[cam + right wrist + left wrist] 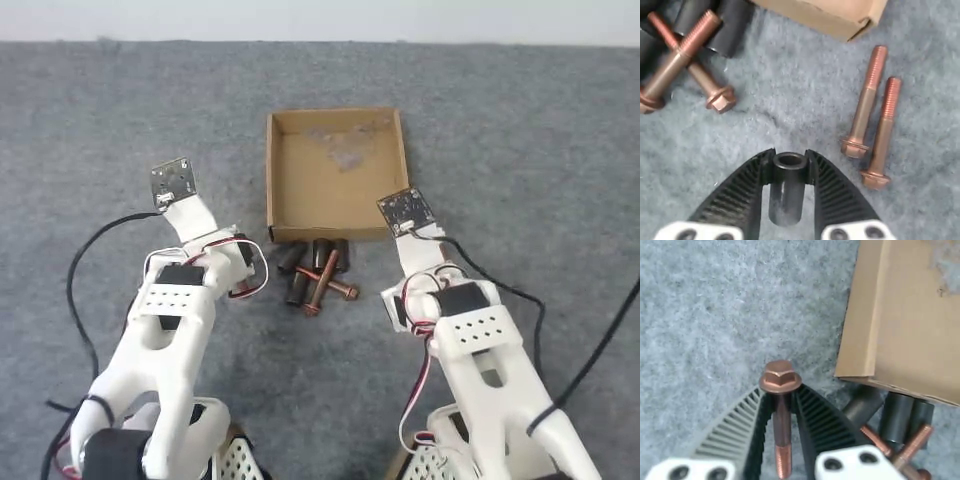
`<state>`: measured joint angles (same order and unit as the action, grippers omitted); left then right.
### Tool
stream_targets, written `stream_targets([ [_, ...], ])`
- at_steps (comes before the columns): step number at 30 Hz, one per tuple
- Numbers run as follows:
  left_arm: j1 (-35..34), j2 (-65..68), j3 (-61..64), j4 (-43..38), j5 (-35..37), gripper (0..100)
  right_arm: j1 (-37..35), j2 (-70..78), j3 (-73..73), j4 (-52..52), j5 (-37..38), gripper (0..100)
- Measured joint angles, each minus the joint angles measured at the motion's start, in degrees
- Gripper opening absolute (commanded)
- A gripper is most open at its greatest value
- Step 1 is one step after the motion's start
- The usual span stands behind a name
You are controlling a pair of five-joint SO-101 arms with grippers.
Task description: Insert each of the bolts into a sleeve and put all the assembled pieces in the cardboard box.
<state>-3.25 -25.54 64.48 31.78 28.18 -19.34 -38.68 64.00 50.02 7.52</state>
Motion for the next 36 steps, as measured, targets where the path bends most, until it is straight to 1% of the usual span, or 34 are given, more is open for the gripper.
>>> stream_targets([
  [5, 0.00, 0.00, 0.00, 0.00, 0.00, 1, -0.09, 2.29, 0.62, -1.05, 0.00, 9.1],
  [13, 0.00, 0.00, 0.00, 0.00, 0.00, 1, 0.00, 16.00, -2.02, -2.20, 0.00, 6.5],
  [17, 0.00, 0.00, 0.00, 0.00, 0.00, 1, -0.09, 16.26, -3.16, -0.88, 0.00, 6.7],
  [23, 0.00, 0.00, 0.00, 0.00, 0.00, 1, -0.09, 12.57, -3.25, 4.75, 0.00, 6.9],
  [26, 0.00, 0.00, 0.00, 0.00, 0.00, 1, -0.09, 10.55, -3.25, 7.03, 0.00, 10.5],
  [29, 0.00, 0.00, 0.00, 0.00, 0.00, 1, -0.09, 10.02, -3.25, 8.44, 0.00, 12.8],
  [36, 0.00, 0.00, 0.00, 0.00, 0.00, 1, -0.18, 10.02, -3.25, 9.14, 0.62, 12.4],
])
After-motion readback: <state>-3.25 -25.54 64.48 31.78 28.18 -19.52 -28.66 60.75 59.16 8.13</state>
